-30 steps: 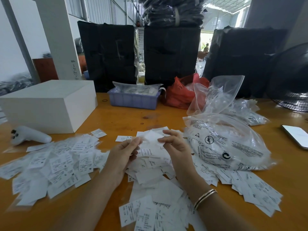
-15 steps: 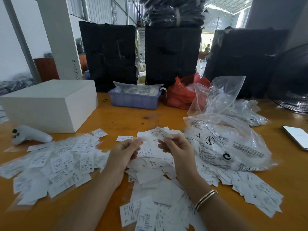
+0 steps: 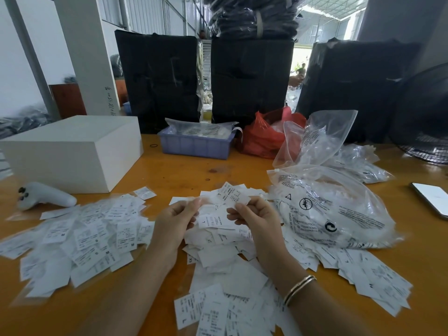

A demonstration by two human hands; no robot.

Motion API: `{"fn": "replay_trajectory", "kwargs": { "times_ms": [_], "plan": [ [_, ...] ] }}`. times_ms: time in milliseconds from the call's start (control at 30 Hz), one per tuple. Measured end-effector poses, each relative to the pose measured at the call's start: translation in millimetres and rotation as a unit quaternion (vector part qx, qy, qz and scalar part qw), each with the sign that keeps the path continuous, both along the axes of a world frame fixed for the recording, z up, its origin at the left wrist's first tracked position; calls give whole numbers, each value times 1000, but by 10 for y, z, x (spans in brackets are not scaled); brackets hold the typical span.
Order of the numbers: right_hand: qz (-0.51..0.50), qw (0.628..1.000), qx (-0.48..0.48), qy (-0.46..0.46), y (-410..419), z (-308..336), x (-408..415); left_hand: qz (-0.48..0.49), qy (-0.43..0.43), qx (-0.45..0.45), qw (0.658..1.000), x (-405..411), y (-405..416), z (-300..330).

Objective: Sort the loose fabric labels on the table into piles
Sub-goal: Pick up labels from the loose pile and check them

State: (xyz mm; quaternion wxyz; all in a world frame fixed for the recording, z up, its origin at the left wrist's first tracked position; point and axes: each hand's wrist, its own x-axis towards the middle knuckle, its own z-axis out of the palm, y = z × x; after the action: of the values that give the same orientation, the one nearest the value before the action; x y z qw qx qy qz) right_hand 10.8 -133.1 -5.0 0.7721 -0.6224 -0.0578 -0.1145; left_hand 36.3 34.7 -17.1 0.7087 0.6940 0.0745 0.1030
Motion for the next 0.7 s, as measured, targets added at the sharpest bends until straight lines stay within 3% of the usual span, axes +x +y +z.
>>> {"fn": "replay_trajectory", "kwargs": {
  "times_ms": [233,467,700],
  "plan": [
    [21,995,-94,23,69,-48,21,-20,0,-3,1000,-28,-24,38],
    [0,1000,-12,-10,-5,-7,8,-9,12,2,1000,-19,-18,36],
    [24,995,-100,-1,56,-49,27,-20,11,-11,1000,-32,-26,53]
  ]
}}
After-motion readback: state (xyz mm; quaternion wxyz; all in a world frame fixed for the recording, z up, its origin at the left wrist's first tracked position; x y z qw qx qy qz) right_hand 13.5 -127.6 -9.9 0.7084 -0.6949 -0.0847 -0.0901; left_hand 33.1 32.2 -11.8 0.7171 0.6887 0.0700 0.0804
